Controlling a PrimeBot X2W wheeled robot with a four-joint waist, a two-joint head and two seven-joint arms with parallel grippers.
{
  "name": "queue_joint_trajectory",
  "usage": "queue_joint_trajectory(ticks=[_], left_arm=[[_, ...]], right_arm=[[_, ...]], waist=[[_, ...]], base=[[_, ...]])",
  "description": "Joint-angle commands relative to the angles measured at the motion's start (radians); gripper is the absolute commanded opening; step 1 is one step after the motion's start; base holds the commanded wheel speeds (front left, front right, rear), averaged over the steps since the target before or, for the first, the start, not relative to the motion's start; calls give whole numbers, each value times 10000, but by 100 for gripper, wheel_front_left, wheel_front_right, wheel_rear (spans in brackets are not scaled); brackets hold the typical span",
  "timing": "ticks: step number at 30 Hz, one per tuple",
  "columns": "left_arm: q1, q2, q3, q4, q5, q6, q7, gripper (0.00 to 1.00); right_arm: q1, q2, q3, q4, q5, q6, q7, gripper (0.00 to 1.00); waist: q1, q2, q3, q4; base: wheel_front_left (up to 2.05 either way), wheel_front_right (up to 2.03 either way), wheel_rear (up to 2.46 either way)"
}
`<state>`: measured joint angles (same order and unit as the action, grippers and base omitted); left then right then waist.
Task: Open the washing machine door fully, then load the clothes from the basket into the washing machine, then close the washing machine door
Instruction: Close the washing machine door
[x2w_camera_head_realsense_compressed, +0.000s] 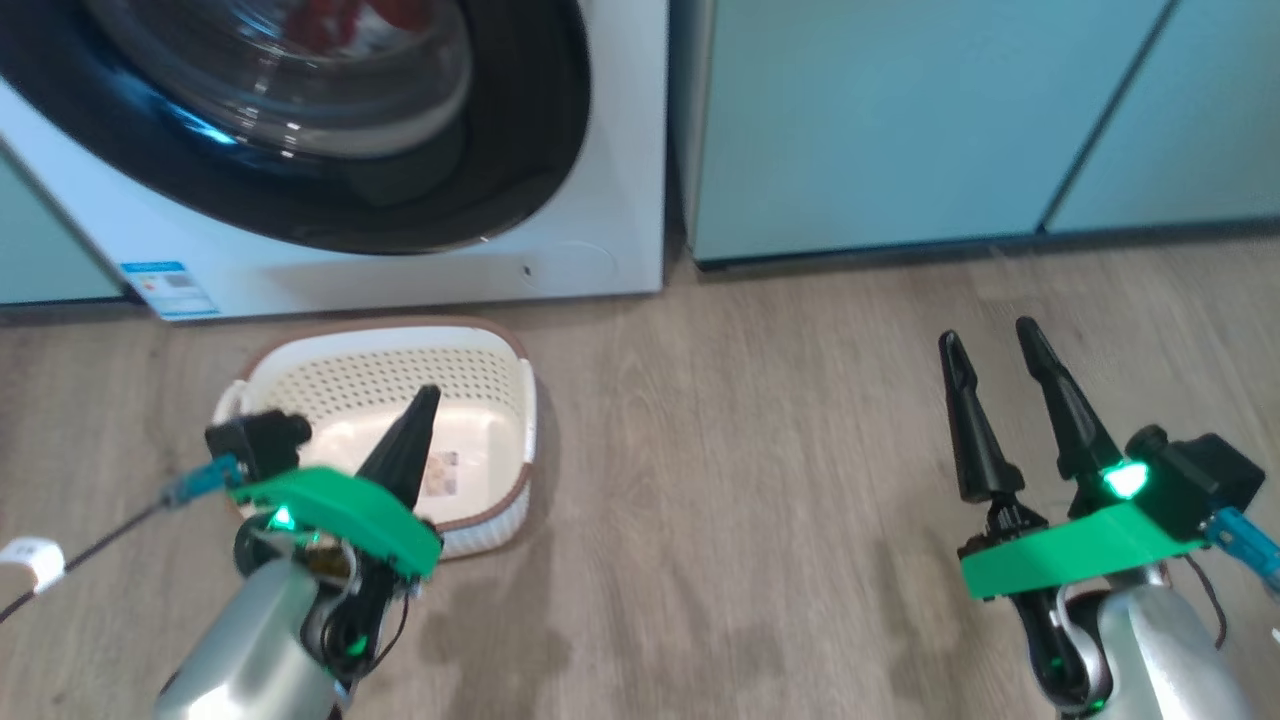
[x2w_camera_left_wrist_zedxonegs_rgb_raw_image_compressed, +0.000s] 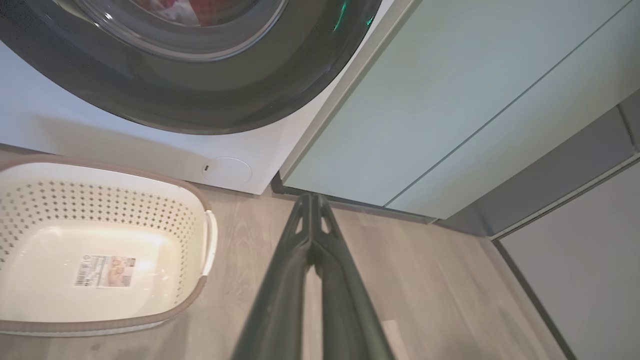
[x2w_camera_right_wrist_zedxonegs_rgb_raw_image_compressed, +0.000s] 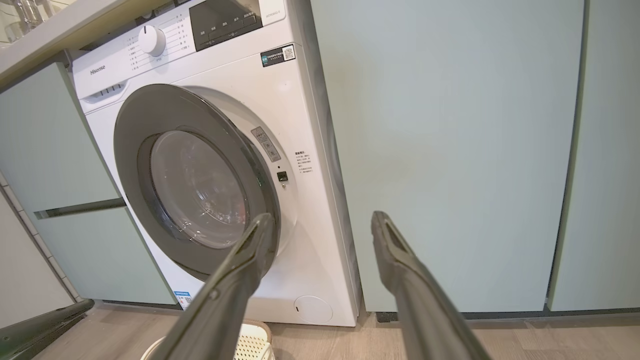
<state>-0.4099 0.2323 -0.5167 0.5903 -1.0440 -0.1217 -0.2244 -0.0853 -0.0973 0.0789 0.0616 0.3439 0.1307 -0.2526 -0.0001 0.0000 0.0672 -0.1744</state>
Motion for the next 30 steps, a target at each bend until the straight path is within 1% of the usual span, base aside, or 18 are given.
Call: queue_joint_trajectory(ticks=[1,2,3,5,6,7,11,12,15,17,19,23,24,25,26,27,30], left_arm=[[-71,392,424,-387,681,50,-301,0],[71,429,585,-499,1064,201,-347,0],[225,374,1051,-809,1426,377,-359,0],[800,-105,2390,-1618,1871,603,-366,0],[1138,-355,2966,-2021,2191,608,-368,0],[1459,-515,3372,-2409,2749,594,-369,0],[2538,-1305,4771,-3870,4976,494,-371,0],[2538,-1305,4771,-3870,4976,494,-371,0],[3114,-1644,5333,-4912,6637,367,-371,0],[3461,-1761,5389,-5508,7364,292,-372,0],[3724,-1806,5409,-5826,7452,307,-372,0],[3937,-1816,4990,-5755,7263,498,-372,0],[3933,-1817,4936,-5751,7223,541,-372,34],[3930,-1817,4894,-5753,7206,578,-372,49],[3925,-1818,4868,-5763,7216,630,-372,84],[3927,-1818,4839,-5775,7235,688,-372,100],[3932,-1819,4703,-5710,7498,826,-372,100]], right_arm=[[-45,-39,246,-316,-70,0,-92,100],[-5,-39,266,-319,-85,0,-92,100],[31,-40,266,-328,-98,0,-92,100],[82,-43,247,-359,-119,0,-92,100],[105,-43,236,-373,-126,0,-92,100],[129,-44,226,-384,-130,0,-92,100],[205,-48,291,-373,-132,0,-92,100],[205,-48,291,-373,-132,0,-92,100],[197,-53,382,-358,-131,0,-92,100],[176,-60,418,-352,-116,0,-92,100],[157,-64,442,-355,-104,0,-92,100],[107,-53,510,-355,-107,0,-92,100],[93,-48,522,-352,-107,0,-92,100],[77,-43,532,-346,-106,0,-92,100],[60,-38,541,-341,-102,0,-92,100],[42,-32,552,-335,-97,0,-92,100],[-5,-24,601,-328,-79,0,-92,100]], waist=[[1,0,-387,385],[1,0,-436,448],[1,0,-463,513],[1,0,-488,617],[1,0,-500,655],[1,0,-510,689],[1,0,-537,801],[1,0,-537,801],[1,0,-538,807],[1,0,-535,798],[1,0,-522,795],[1,0,-480,810],[1,0,-471,815],[1,0,-461,817],[1,0,-451,820],[1,0,-442,818],[1,0,-410,813]], base=[[0,0,0],[0,0,0],[0,0,0],[0,0,0],[0,0,0],[0,0,0],[0,0,0],[0,0,0],[0,0,0],[0,0,0],[0,0,0],[0,0,0],[0,0,0],[0,0,0],[0,0,0],[0,0,0],[0,0,0]])
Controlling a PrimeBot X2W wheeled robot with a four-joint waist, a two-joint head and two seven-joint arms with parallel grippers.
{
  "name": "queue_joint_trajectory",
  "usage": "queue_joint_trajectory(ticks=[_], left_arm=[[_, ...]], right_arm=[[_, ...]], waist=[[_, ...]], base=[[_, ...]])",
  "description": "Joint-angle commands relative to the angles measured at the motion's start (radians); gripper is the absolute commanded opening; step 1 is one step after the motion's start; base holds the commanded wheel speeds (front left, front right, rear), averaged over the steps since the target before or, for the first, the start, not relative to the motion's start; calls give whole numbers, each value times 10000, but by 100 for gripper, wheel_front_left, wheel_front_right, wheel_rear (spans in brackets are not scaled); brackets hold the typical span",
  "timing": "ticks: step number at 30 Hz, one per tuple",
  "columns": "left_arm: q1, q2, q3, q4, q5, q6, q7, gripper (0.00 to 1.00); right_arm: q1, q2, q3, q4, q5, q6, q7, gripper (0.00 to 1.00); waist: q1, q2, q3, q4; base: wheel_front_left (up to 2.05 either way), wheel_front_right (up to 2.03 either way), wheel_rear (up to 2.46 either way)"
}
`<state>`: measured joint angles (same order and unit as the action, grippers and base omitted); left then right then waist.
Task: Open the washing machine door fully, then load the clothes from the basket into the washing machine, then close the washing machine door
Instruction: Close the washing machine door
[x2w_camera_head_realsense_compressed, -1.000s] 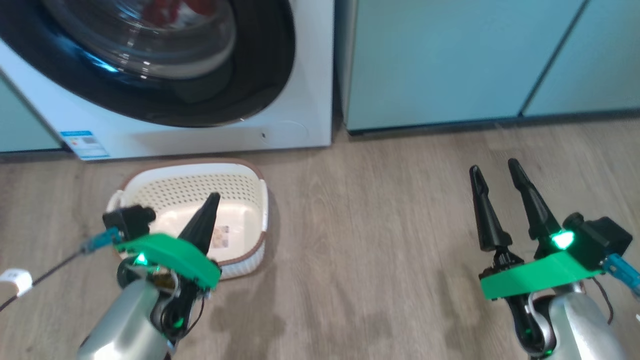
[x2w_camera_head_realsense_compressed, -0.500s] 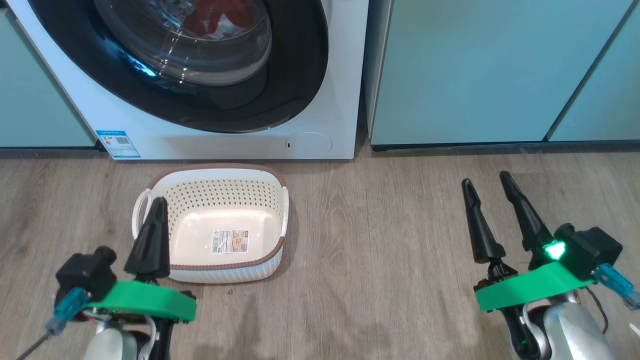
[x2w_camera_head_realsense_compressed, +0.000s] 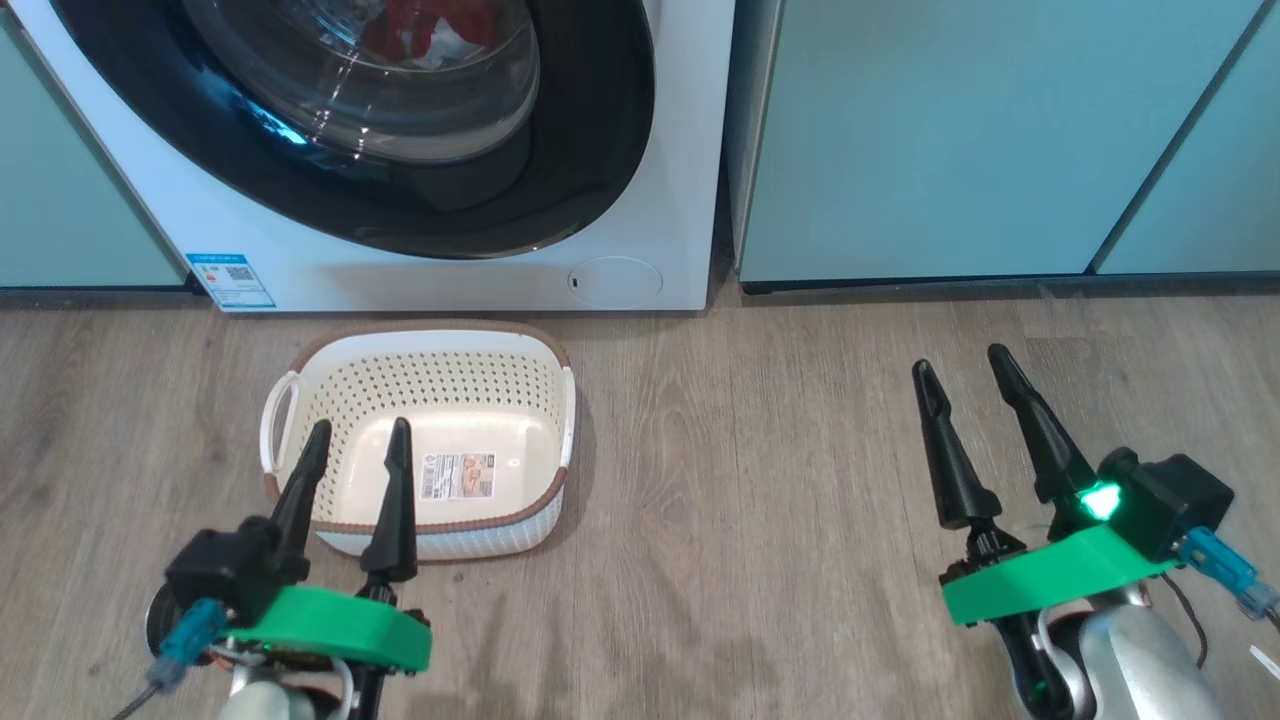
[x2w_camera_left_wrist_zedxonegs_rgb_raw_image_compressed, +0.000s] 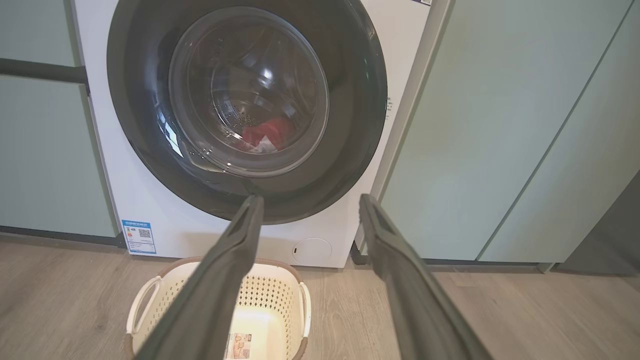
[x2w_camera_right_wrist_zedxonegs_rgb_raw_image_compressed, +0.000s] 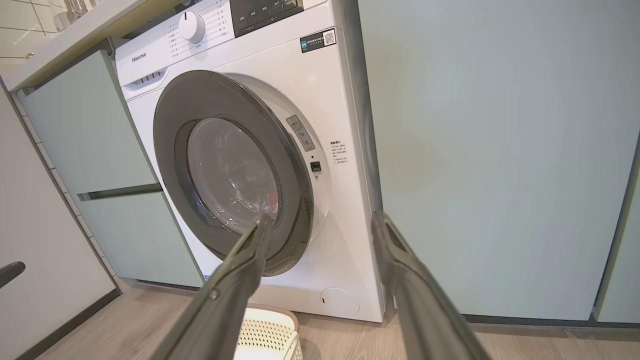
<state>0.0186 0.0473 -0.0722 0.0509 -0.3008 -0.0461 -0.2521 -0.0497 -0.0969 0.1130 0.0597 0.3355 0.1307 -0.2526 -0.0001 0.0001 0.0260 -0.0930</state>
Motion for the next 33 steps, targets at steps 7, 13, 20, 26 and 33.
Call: queue_joint_trajectory(ticks=[7,13,20,26,33], left_arm=[[-417,31,55,-330,594,451,-97,100],[-438,30,-66,-280,933,642,-97,100],[-432,30,-151,-301,1125,899,-97,100],[-453,30,-198,-305,1067,908,-97,100],[-547,30,-271,-285,956,909,-97,100]], right_arm=[[-393,-48,287,-301,27,0,-92,100],[-389,-59,287,-311,38,0,-92,100],[-357,-47,270,-334,19,0,-92,100],[-375,-38,255,-364,9,0,-92,100],[-480,-75,296,-424,19,0,-92,100]], waist=[[1,-1,38,22],[1,-1,49,41],[1,-1,87,77],[1,-1,167,109],[1,-1,442,155]], base=[[0,0,0],[0,0,0],[0,0,0],[0,0,0],[0,0,0]])
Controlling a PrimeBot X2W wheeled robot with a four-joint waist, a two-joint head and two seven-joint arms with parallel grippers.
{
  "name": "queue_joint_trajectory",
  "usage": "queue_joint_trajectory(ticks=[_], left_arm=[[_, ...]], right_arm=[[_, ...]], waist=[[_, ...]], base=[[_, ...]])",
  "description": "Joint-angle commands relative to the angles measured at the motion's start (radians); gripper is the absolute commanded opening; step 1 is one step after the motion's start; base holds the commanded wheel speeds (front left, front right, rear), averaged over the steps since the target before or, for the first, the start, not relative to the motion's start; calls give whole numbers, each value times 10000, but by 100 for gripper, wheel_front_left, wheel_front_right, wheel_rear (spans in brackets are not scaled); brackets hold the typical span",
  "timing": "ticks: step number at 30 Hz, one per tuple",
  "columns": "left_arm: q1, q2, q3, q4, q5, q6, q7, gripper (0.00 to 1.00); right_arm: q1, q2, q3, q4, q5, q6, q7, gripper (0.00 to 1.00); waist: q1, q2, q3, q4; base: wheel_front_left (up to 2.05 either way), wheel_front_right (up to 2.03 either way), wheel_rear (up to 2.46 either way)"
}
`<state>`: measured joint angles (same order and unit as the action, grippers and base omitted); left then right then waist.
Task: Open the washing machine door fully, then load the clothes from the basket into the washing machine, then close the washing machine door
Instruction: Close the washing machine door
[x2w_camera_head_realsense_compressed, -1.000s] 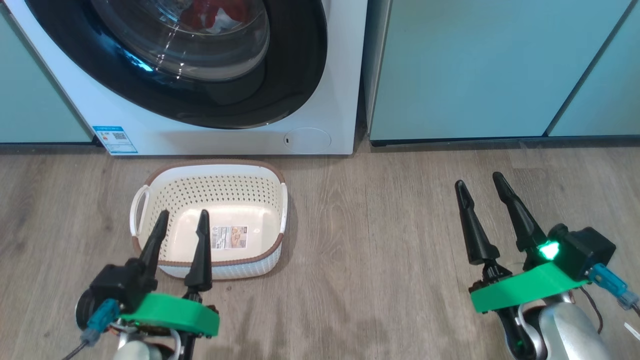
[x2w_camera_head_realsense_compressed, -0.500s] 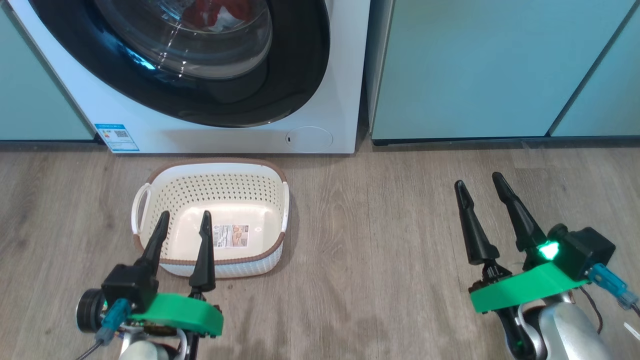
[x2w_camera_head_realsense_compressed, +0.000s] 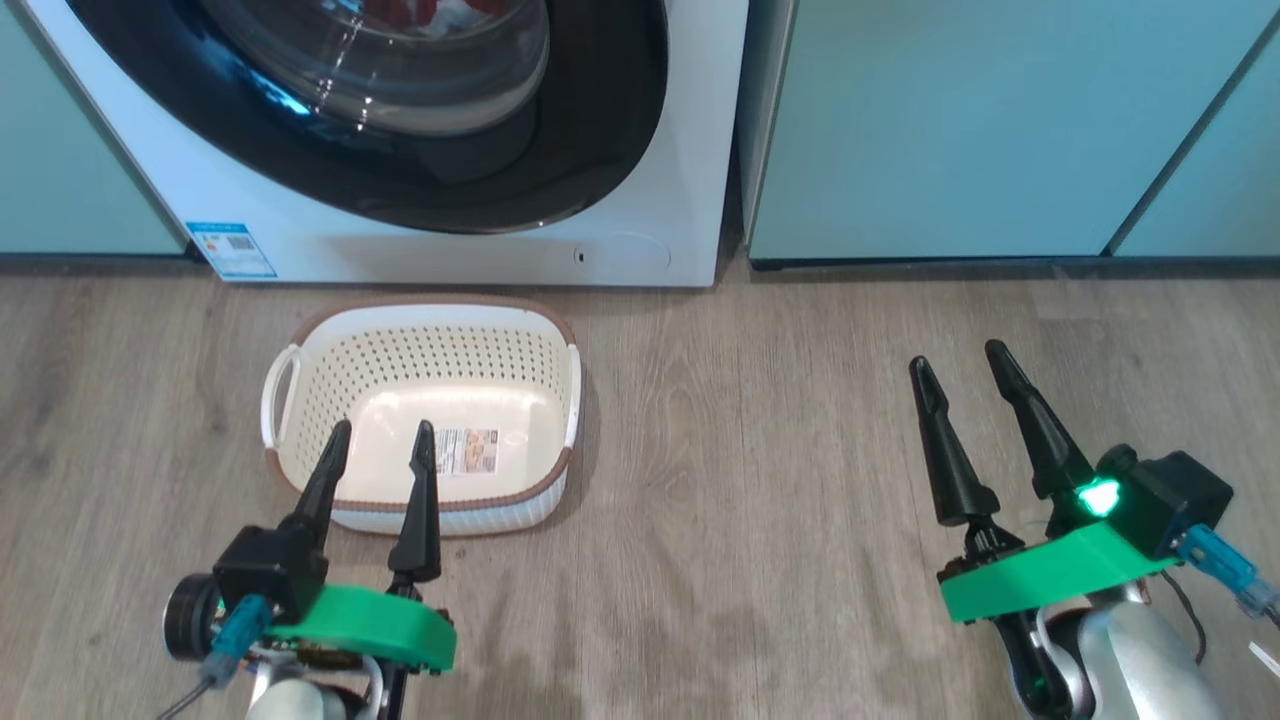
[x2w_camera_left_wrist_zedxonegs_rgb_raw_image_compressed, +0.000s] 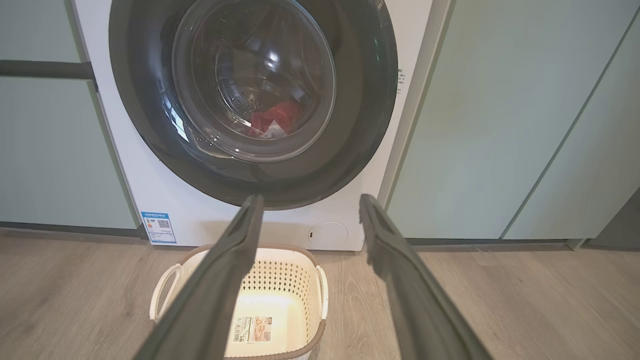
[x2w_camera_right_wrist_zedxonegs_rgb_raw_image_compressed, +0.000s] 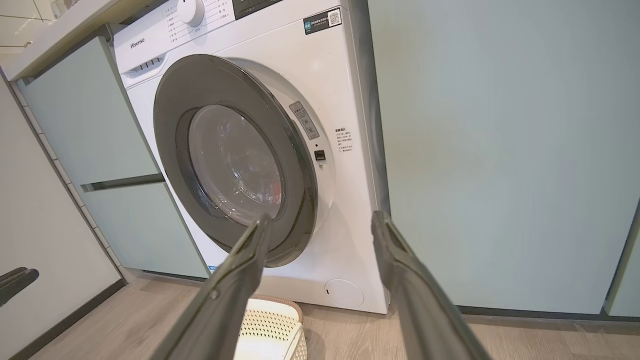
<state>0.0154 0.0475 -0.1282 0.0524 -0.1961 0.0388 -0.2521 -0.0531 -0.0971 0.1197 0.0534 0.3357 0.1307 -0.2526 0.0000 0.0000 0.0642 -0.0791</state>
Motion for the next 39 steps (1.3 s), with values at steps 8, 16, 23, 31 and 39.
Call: queue_joint_trajectory(ticks=[8,16,23,31,39], left_arm=[[-921,28,79,-340,-187,62,-97,100],[-1707,28,-313,-521,-199,144,-97,100],[-2479,28,-748,-912,-461,317,-97,100],[-3033,28,-1281,-1407,-987,659,-97,100],[-3192,28,-1505,-1547,-1012,777,-97,100]], right_arm=[[-1016,-170,555,-673,96,0,-92,0],[-2531,-1081,1622,-1008,83,0,-92,0],[-5171,-2581,2962,-272,477,0,-92,0],[-8839,-3677,4379,1653,1306,0,-92,0],[-10978,-3854,5392,3521,1898,0,-92,0]], waist=[[0,0,839,236],[0,0,2230,775],[0,0,3592,1440],[0,0,4782,2306],[0,0,5154,2702]], base=[[0,0,0],[0,0,0],[0,0,0],[0,0,0],[0,0,0]])
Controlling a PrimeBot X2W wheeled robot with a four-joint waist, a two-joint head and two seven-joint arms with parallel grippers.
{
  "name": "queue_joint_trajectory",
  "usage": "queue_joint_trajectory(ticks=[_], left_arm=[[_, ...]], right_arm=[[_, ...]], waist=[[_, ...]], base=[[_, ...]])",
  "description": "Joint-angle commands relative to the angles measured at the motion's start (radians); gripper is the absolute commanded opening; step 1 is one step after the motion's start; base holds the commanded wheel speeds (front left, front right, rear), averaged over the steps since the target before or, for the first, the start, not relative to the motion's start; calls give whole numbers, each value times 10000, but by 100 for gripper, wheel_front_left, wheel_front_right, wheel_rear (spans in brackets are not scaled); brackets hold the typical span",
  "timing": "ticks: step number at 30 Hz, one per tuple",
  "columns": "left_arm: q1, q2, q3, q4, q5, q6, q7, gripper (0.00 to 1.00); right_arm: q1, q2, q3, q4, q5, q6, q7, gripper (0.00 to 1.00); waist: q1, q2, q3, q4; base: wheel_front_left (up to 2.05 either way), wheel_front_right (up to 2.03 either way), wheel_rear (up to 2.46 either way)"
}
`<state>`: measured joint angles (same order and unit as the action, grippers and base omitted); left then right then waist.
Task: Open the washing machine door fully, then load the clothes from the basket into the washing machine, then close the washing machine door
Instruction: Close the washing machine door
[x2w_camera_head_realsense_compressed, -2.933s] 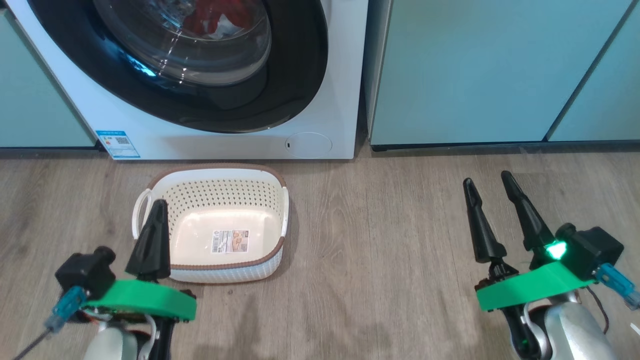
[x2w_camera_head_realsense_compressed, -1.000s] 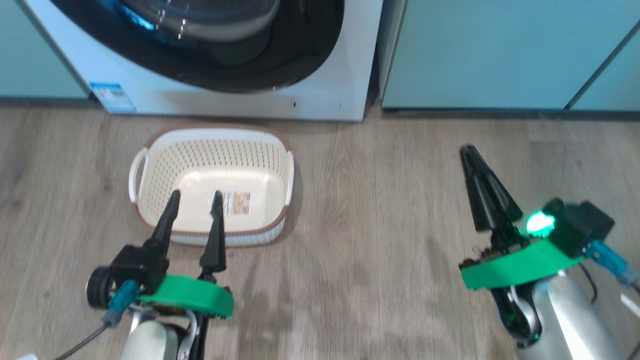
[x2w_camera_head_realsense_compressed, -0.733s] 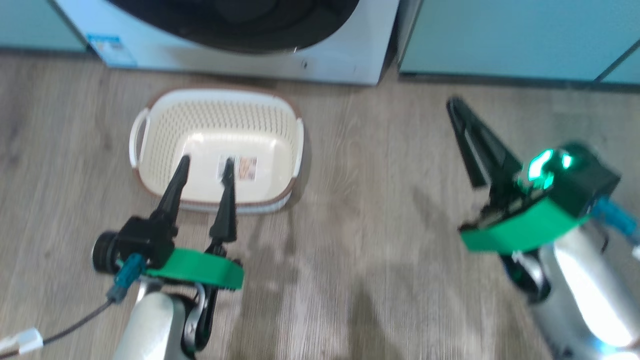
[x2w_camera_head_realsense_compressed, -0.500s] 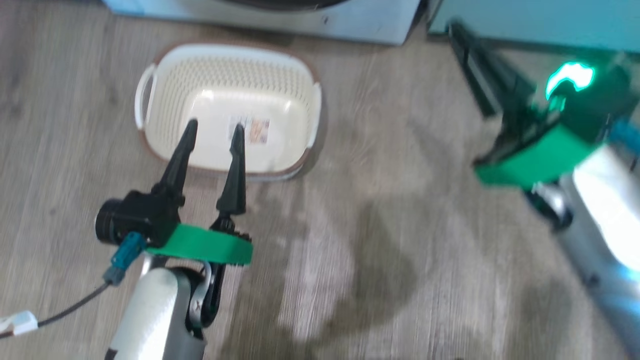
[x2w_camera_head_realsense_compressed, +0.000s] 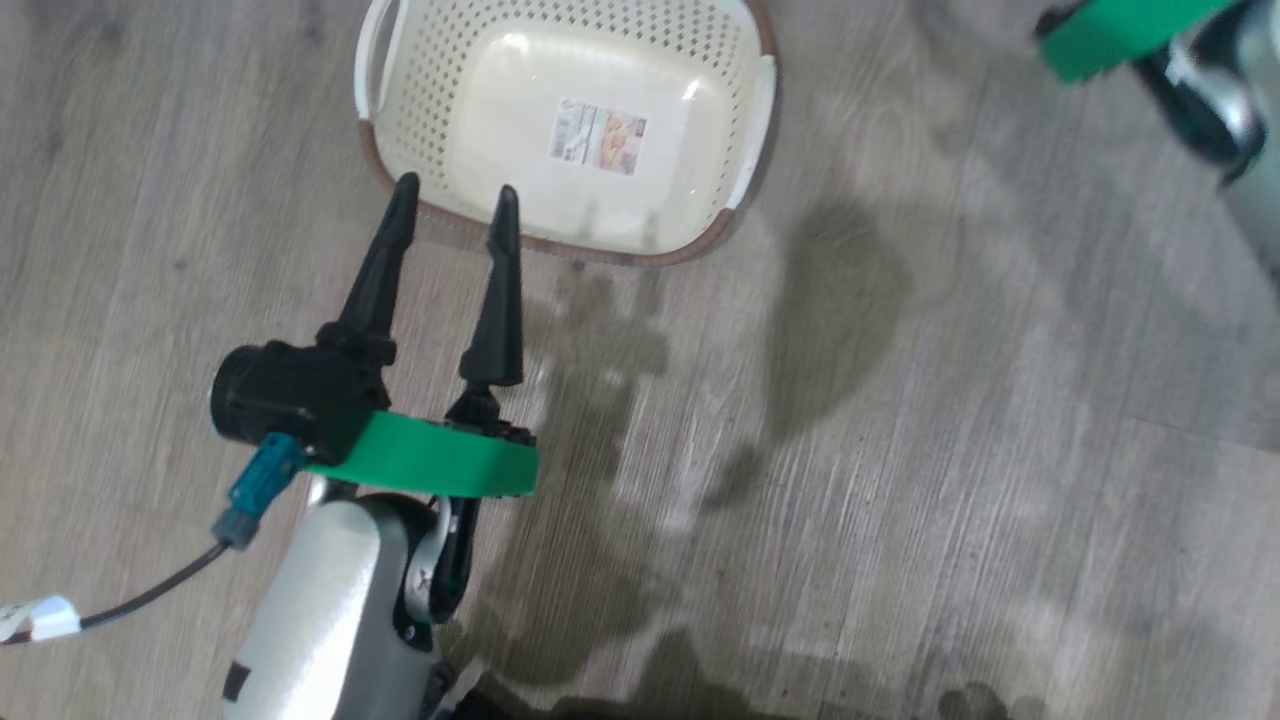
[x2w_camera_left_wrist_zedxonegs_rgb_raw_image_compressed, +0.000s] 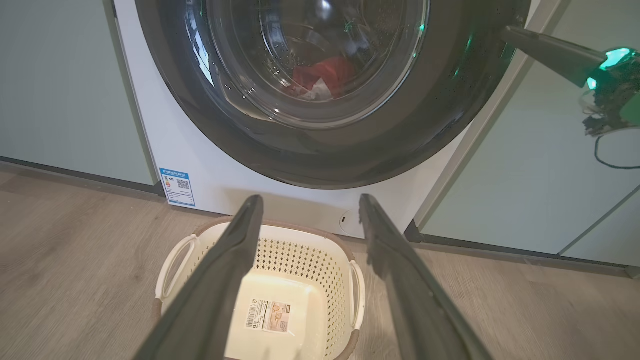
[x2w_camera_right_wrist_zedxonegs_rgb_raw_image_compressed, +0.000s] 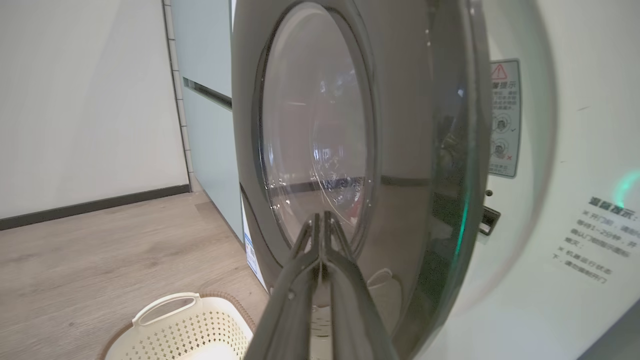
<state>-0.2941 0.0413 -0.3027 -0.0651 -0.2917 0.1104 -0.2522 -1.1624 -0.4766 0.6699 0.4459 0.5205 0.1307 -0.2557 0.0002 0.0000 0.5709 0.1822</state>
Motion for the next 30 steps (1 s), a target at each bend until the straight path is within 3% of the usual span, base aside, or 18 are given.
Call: queue_joint_trajectory(ticks=[1,14,20,30], left_arm=[[-115,89,182,-362,-31,74,-95,100],[-204,89,-260,-356,-51,245,-95,100],[-292,89,-345,-348,-106,256,-95,100],[-353,89,-408,-346,-228,411,-95,100]], right_arm=[[-136,-63,17,-142,78,0,-61,0],[-2323,112,420,2792,654,0,-61,0],[-3274,170,13,4233,970,0,-61,0],[-3841,209,-704,5020,630,0,-61,0]], waist=[[-2,0,122,125],[-2,0,463,521],[-2,0,666,762],[-2,0,688,852]], base=[[0,0,0],[0,0,0],[0,0,0],[0,0,0]])
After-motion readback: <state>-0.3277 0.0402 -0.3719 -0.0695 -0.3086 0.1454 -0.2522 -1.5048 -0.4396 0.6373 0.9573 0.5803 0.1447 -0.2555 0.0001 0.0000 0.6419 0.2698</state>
